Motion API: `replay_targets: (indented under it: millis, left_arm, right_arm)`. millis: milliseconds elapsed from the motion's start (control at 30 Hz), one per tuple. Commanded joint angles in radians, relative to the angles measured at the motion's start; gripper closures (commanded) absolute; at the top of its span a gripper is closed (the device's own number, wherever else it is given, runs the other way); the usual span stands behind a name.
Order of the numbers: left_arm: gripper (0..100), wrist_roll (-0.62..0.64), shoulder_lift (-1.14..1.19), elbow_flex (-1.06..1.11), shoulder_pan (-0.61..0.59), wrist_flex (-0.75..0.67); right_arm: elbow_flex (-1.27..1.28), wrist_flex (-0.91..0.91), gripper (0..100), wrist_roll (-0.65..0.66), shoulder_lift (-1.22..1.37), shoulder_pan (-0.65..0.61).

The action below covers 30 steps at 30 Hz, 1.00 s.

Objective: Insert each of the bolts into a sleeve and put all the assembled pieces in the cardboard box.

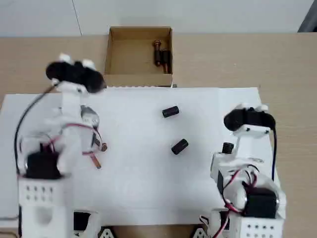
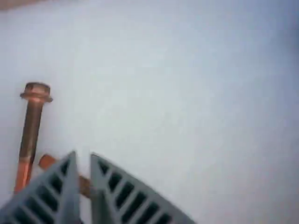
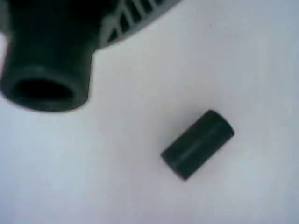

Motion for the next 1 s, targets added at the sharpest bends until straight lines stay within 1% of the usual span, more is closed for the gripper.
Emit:
replay_targets:
  millis: [0, 100, 200, 333, 533, 667, 833, 967]
  left_arm:
    - [99, -0.002, 0.149, -0.124, -0.080, 0.021]
    - [99, -0.006, 0.288, -0.197, -0.129, 0.057]
    - [99, -0.014, 0.430, -0.269, -0.140, 0.109]
    - [99, -0.069, 0.605, -0.374, -0.138, 0.164]
    - [99, -0.161, 0.783, -0.519, -0.138, 0.186]
    - [99, -0.173, 0.891, -0.636, -0.137, 0.265]
    - [99, -0.250, 1.046, -0.776, -0.140, 0.381]
    - [92, -0.264, 1.122, -0.862, -0.169, 0.396]
  right_arm:
    - [0.034, -0.033, 99.5, -0.002, -0.079, 0.002]
    - [0.057, -0.045, 99.5, -0.002, -0.131, 0.004]
    - [0.060, -0.048, 99.5, -0.002, -0.160, 0.002]
    - [0.060, -0.048, 99.5, -0.002, -0.180, 0.001]
    - [0.060, -0.048, 99.5, -0.002, -0.182, -0.001]
    - [0.060, -0.048, 99.5, -0.002, -0.182, -0.001]
    - [0.060, -0.048, 99.5, -0.002, -0.182, -0.002]
    - [0.060, -0.048, 99.5, -0.002, -0.182, -0.002]
